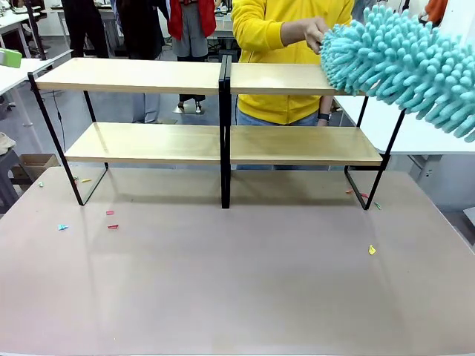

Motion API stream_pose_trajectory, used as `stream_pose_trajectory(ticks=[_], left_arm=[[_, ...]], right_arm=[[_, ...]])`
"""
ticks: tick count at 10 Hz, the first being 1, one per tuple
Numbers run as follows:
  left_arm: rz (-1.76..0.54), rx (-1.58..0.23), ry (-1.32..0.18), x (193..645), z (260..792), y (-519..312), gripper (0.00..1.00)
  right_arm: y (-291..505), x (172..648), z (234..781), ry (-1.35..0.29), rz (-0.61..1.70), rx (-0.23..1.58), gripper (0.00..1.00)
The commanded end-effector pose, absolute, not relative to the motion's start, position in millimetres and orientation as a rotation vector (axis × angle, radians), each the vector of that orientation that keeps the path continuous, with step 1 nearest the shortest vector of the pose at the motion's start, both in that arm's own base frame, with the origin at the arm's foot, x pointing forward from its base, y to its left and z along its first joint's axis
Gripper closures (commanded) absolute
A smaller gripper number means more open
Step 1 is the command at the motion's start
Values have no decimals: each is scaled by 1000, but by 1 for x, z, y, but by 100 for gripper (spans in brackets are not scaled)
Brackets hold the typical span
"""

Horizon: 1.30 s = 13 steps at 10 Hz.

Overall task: Clean the shelves.
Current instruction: Clean another randomly selected level of the Shelf with the Duster.

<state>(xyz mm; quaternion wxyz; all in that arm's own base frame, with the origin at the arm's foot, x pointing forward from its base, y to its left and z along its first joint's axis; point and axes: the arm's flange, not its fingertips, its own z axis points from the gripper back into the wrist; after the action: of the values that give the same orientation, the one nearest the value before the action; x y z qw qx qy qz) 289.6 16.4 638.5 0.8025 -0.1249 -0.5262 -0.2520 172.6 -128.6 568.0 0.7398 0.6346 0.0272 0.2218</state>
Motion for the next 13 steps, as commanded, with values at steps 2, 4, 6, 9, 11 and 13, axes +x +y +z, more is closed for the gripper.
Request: stream_pose_trajectory(ticks=[2, 4, 6, 9, 11, 13], left_arm=[[-536, -265, -1127, 289, 638, 16, 0], [-536, -265, -1127, 289, 638, 16, 0], [-536, -265, -1127, 289, 638, 16, 0], [-536, -265, -1127, 289, 638, 16, 0], [-536, -265, -1127, 289, 638, 16, 0], [-536, -265, -1127, 289, 638, 16, 0]], right_arm=[[-91, 200, 544, 199, 464, 1342, 87], [-40, 228, 503, 300, 394, 1275, 87], [-1, 243, 457, 461, 300, 1147, 87], [1, 248, 443, 476, 283, 1132, 87], [22, 263, 428, 439, 168, 951, 87], [39, 295, 406, 407, 133, 922, 87]])
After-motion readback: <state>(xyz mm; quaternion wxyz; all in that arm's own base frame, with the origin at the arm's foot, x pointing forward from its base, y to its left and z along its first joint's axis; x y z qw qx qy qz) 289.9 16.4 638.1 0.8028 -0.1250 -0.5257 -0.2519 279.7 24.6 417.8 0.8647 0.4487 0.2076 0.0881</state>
